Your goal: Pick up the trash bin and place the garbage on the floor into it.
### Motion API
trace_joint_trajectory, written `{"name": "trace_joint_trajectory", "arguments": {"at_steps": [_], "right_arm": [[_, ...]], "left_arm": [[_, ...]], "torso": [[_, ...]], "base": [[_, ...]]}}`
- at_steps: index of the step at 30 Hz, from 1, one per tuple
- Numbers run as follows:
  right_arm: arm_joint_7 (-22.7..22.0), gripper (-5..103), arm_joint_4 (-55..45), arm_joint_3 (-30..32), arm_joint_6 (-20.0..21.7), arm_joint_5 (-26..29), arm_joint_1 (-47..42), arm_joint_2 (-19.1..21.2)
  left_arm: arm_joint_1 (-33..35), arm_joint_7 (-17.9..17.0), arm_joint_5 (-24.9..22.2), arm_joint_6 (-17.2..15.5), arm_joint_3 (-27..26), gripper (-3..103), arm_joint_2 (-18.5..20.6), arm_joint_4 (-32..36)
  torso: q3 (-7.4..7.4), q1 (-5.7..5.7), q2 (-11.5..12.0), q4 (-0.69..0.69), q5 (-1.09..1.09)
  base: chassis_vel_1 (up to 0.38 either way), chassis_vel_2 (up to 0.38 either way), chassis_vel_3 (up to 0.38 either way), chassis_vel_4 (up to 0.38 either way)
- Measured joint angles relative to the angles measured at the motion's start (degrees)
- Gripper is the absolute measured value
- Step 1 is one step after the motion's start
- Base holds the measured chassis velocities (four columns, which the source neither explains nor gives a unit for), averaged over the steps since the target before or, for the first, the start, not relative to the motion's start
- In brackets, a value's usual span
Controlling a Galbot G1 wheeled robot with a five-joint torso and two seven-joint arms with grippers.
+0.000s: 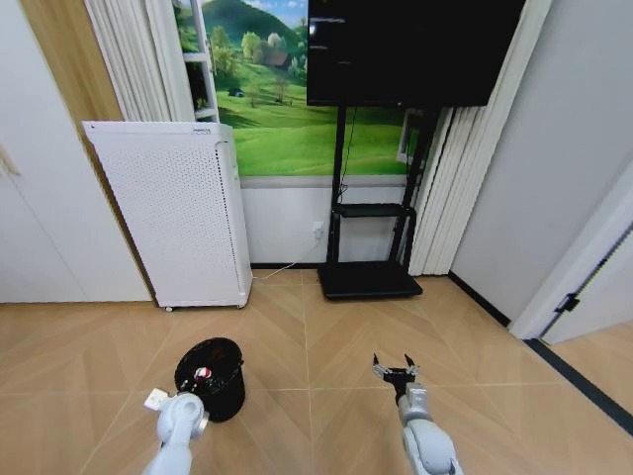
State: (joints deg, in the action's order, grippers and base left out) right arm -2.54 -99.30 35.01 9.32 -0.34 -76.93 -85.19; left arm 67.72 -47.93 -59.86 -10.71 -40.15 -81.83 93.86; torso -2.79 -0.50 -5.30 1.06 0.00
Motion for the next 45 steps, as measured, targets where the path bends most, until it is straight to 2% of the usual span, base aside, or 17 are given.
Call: {"name": "trace_joint_trajectory", "arguments": {"at_steps": [3,5,7,8,9,10,12,14,15,17,20,23,25,27,30,36,45], "right_arm": [[-0.28,100,0.31,-0.12,0.01,-0.1,0.22,0.01],[-0.33,100,0.39,-0.14,0.0,-0.1,0.21,-0.01],[-0.34,100,0.56,-0.12,0.01,-0.09,0.18,0.02],[-0.34,100,0.56,-0.12,0.01,-0.09,0.18,0.02],[-0.34,100,0.67,-0.08,0.0,-0.06,0.18,0.06],[-0.34,100,0.67,-0.08,0.0,-0.06,0.18,0.06],[-0.34,100,0.76,-0.03,-0.03,0.06,0.18,0.19],[-0.33,100,0.93,0.02,-0.12,0.14,0.18,0.26],[-0.33,100,0.93,0.02,-0.12,0.14,0.18,0.26],[-0.33,100,1.2,0.22,-0.56,0.25,0.09,0.26],[-0.37,100,1.26,0.34,-0.87,0.39,0.07,0.25],[-0.64,100,0.62,0.69,-1.46,1.62,0.05,0.25],[-0.58,100,-0.68,1.09,-2.31,2.32,0.05,0.12],[-0.53,100,-1.1,1.25,-2.86,2.4,0.05,0.02],[-0.5,100,-1.35,1.54,-3.86,2.4,-0.01,-0.31],[-0.5,100,-1.23,1.79,-4.72,2.4,-0.14,-0.64],[-0.07,100,-2.07,2.47,-5.26,3.61,0.36,-0.26]], "left_arm": [[0.61,3.33,2.9,-0.47,-1.45,44,0.09,0.21],[0.75,4.69,4.82,-0.49,-1.78,44,0.14,0.22],[1.07,11.17,12.54,-0.33,-3.09,56,-0.07,0.02],[1.07,11.17,12.54,-0.33,-3.09,56,-0.07,0.02],[1.38,16.79,18.32,-0.17,-4.01,61,-0.23,0.05],[1.38,16.79,18.32,-0.17,-4.01,61,-0.23,0.05],[1.66,22.34,26.16,0.5,-4.43,72,-0.09,0.55],[1.57,25.24,31.49,1.2,-4.26,82,0.07,1.71],[1.57,25.24,31.49,1.2,-4.26,82,0.07,1.71],[1.53,30.8,39.08,2.93,-3.6,93,0.06,3.85],[1.81,33.37,41.86,3.95,-2.77,97,0.3,4.99],[3.15,39.19,46.34,4.13,0.02,100,0.93,8.71],[4.96,45.65,47.8,2.38,2.28,100,1.86,11.8],[5.59,47.91,47.45,2.05,3.05,100,2.06,12.69],[6.24,50.5,46.71,1.39,4.04,100,2.32,13.66],[6.45,51.9,46.71,1.19,4.47,100,2.51,13.81],[6.32,49.78,46.77,0.21,4.52,100,2.92,13.78]], "torso": [[0.0,0.0,0.0,0.0,-0.01],[0.0,0.0,0.0,0.0,0.0],[0.0,0.0,0.0,-0.01,0.0],[0.0,0.0,0.0,-0.01,0.0],[0.0,0.0,0.0,-0.01,0.0],[0.0,0.0,0.0,-0.01,0.0],[0.0,0.0,0.0,-0.01,0.0],[0.0,0.0,0.0,-0.01,0.01],[0.0,0.0,0.0,-0.01,0.01],[0.0,0.0,0.0,0.0,0.0],[0.0,0.0,0.0,0.0,0.01],[0.0,0.0,0.0,0.01,0.0],[0.0,0.0,0.0,0.0,0.0],[0.0,0.0,-0.01,0.0,0.0],[-0.21,-0.05,-0.29,0.0,0.0],[-0.74,-0.17,-0.93,0.01,0.0],[-3.21,-0.75,-3.96,0.0,0.0]], "base": [[0.0,0.0,0.0,0.0],[0.0,0.0,0.0,0.0],[0.0,0.0,0.0,0.0],[0.0,0.0,0.0,0.0],[0.0,0.0,0.0,0.0],[0.0,0.0,0.0,0.0],[0.0,0.0,0.0,0.0],[0.0,0.0,0.0,0.0],[0.0,0.0,0.0,0.0],[0.0,0.0,0.0,0.0],[0.0,0.0,0.0,0.0],[0.0,0.0,0.0,0.0],[0.0,0.0,0.0,0.0],[0.0,0.0,0.0,0.0],[0.0,0.0,0.0,0.0],[0.0,0.0,0.0,0.0],[0.0,0.0,0.0,0.0]]}}
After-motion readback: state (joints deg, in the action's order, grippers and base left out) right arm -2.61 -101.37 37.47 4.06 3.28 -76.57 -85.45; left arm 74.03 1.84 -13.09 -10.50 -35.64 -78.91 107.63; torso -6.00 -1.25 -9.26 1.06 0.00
